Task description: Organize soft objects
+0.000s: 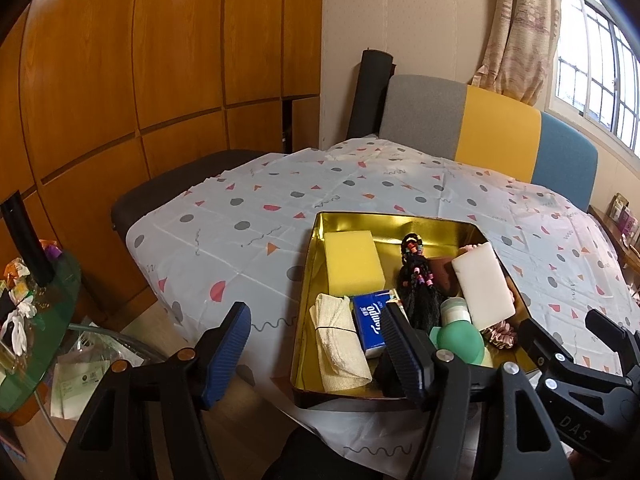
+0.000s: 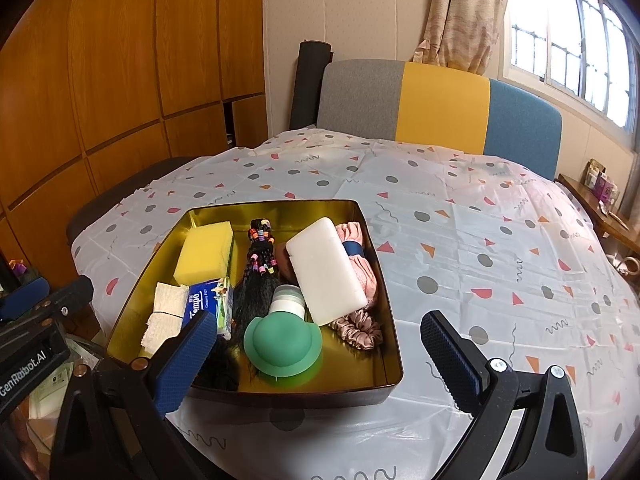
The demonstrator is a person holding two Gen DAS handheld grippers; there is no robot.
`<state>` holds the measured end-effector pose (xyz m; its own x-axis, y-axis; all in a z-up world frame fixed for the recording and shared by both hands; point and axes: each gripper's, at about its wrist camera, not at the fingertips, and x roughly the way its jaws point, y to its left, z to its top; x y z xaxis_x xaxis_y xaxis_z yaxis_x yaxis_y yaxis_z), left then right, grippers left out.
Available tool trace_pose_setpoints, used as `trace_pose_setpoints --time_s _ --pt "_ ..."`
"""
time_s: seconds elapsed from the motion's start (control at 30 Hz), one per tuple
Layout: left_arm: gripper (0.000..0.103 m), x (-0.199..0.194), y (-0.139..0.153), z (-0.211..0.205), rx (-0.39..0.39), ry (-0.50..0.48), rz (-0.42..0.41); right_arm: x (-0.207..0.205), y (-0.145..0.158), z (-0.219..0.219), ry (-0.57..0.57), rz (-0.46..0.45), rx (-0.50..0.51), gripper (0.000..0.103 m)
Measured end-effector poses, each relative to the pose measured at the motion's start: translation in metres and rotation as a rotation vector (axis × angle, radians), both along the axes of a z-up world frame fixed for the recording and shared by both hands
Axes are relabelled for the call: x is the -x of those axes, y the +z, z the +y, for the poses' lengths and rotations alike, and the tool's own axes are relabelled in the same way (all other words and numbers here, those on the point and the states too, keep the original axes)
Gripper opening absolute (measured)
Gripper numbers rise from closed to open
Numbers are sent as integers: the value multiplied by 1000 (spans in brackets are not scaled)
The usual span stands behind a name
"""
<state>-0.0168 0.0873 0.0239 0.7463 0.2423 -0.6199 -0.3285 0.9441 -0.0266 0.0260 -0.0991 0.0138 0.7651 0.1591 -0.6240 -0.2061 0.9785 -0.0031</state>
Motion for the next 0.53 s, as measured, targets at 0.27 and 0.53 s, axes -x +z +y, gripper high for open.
trace_pose_setpoints --time_s 0.27,0.53 --pt "55 -4 0 -5 -55 -39 -8 -2 -5 -1 4 11 5 103" --pt "47 -7 1 -6 -32 -84 -24 -7 -7 -9 -14 18 -9 103"
